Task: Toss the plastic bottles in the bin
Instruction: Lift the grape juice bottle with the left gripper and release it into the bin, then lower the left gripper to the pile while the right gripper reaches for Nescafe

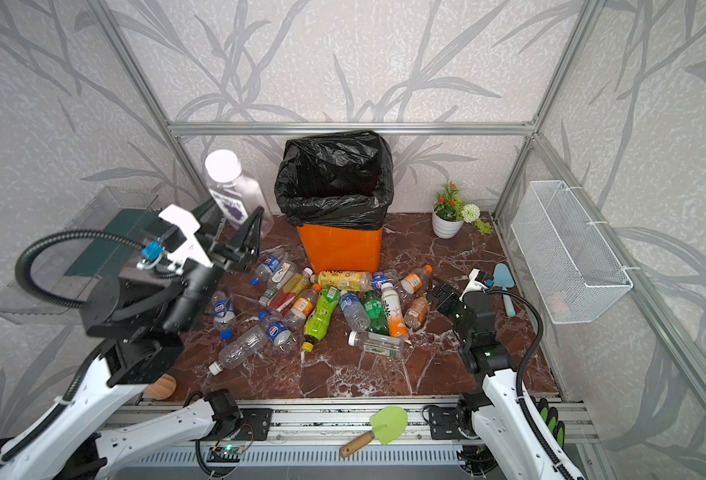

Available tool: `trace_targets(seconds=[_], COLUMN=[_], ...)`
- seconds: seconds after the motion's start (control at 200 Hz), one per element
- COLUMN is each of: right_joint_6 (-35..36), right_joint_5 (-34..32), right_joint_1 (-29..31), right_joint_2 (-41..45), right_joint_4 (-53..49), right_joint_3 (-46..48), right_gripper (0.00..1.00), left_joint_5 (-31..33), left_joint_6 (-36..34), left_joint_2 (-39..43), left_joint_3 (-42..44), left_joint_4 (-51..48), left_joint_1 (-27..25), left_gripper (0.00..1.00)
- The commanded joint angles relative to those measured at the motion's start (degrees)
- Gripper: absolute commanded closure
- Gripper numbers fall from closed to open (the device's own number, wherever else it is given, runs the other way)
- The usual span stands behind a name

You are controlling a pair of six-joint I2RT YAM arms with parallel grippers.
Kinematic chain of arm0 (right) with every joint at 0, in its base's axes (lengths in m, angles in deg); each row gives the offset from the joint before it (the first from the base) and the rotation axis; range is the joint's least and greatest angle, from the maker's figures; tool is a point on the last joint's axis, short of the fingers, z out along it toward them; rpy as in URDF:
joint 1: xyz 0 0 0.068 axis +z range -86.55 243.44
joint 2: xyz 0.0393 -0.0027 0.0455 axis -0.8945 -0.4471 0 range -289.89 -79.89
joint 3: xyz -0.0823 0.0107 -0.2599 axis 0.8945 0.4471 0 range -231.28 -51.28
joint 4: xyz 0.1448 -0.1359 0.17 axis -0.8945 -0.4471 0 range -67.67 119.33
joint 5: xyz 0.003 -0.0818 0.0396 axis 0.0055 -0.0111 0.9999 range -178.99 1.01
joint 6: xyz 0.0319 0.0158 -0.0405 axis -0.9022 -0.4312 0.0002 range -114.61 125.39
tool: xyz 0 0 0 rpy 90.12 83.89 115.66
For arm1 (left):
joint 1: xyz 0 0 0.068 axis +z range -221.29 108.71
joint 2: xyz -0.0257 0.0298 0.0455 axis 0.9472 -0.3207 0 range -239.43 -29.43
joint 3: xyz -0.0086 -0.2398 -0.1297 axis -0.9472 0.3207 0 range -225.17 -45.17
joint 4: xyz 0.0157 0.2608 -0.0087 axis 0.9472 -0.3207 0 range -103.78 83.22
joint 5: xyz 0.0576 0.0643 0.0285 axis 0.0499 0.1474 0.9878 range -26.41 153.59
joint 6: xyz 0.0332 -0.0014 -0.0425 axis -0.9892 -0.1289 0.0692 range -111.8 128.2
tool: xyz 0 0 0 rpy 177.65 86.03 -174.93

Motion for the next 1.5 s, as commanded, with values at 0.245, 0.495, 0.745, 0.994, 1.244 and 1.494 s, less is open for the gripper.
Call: trace_targets(seconds=[0.245, 0.495, 0.745, 0.994, 1.244, 1.494], right_joint_6=[5.73, 8.4, 6.99, 3.28, 1.99, 2.68], right_joint_5=[0.01, 0.63, 0.98, 4.44, 6.17, 5.29], right_joint_1=[-0.22, -0.3, -0.3, -0.32, 1.27, 4.17], right_joint_2=[4.92, 4.21, 0.65, -7.32, -18.6, -26.48], right_joint_4=[-6.28, -8.75, -9.8, -8.47, -9.26, -10.11], right_joint_3=[-3.05, -4.07, -4.09, -3.48, -6.33, -8.5], right_gripper=[0.0, 0.01, 0.0, 0.02, 0.09, 0.11], left_joint_5=[-23.02, -17.02, -17.11, -7.02, 5.31, 8.98], left_joint_6=[20.35, 18.87, 20.16, 24.23, 37.15, 40.84], left_joint_2=[-43.1, -35.28, -19.58, -0.67, 15.24, 19.79], left_joint_3=[-48.42, -37.94, -15.21, 7.41, 30.86, 36.49], left_joint_4=[-27.99, -16.73, -8.48, -14.12, -18.56, -22.6], left_joint_1=[16.07, 16.12, 15.94, 15.76, 15.84, 15.97], left_gripper=[0.01, 0.01, 0.01, 0.01, 0.01, 0.01])
